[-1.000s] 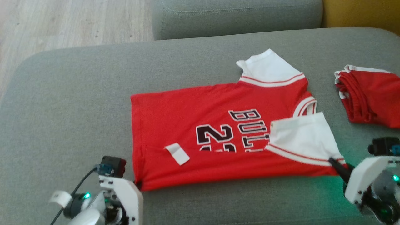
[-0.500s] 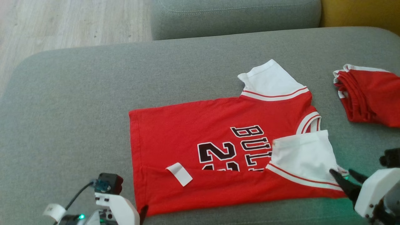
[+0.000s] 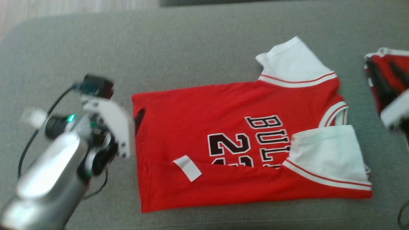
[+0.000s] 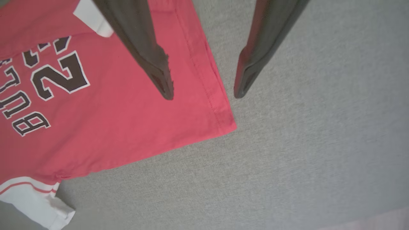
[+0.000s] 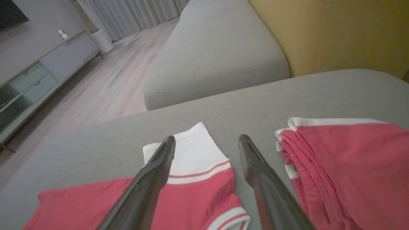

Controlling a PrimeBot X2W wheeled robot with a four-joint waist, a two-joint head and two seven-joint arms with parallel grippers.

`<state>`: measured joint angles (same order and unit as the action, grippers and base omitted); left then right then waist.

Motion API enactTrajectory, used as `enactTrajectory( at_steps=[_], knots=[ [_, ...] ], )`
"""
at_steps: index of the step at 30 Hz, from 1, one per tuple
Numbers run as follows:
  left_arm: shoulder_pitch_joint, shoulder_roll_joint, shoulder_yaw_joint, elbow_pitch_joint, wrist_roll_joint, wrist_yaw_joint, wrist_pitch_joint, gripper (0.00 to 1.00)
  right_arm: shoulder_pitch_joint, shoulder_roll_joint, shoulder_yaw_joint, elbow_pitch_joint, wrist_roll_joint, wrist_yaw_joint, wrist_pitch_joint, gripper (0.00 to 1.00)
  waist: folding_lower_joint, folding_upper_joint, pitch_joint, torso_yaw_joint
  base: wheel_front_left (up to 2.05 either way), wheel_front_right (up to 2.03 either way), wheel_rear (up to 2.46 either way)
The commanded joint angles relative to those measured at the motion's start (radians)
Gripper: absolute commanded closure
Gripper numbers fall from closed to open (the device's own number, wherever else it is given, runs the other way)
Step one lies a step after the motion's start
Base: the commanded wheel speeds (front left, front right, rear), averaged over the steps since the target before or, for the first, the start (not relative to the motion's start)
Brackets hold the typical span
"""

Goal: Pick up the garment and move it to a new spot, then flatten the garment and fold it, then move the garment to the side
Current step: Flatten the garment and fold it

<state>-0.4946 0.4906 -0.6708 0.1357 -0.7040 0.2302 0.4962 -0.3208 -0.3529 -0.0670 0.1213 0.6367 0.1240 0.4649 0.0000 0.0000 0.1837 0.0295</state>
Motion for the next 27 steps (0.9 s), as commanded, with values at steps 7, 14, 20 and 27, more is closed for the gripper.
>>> enactTrajectory(
  at_steps=[7,14,20,27],
  knots=[
    [-0.295,-0.070,-0.016,0.196,0.030,-0.114,0.061,0.00,-0.296,-0.126,0.191,0.198,-0.016,0.007,-0.108,0.00,0.0000,0.0000,0.143,0.067,0.00,0.00,0.00],
    [-0.427,-0.137,-0.053,0.313,0.051,-0.171,0.072,0.00,-0.489,-0.203,0.383,0.389,0.059,0.007,-0.143,0.00,0.0000,0.0000,0.232,0.120,0.00,0.00,0.00],
    [-0.482,-0.179,-0.070,0.360,0.047,-0.201,0.082,0.00,-0.614,-0.235,0.523,0.526,0.129,0.007,-0.132,0.00,0.0000,0.0000,0.281,0.151,0.00,0.00,0.00],
    [-0.504,-0.202,-0.082,0.387,0.034,-0.225,0.094,0.00,-0.691,-0.252,0.647,0.645,0.207,0.007,-0.090,0.00,0.0000,0.0000,0.305,0.168,0.00,0.00,0.00]
  ],
)
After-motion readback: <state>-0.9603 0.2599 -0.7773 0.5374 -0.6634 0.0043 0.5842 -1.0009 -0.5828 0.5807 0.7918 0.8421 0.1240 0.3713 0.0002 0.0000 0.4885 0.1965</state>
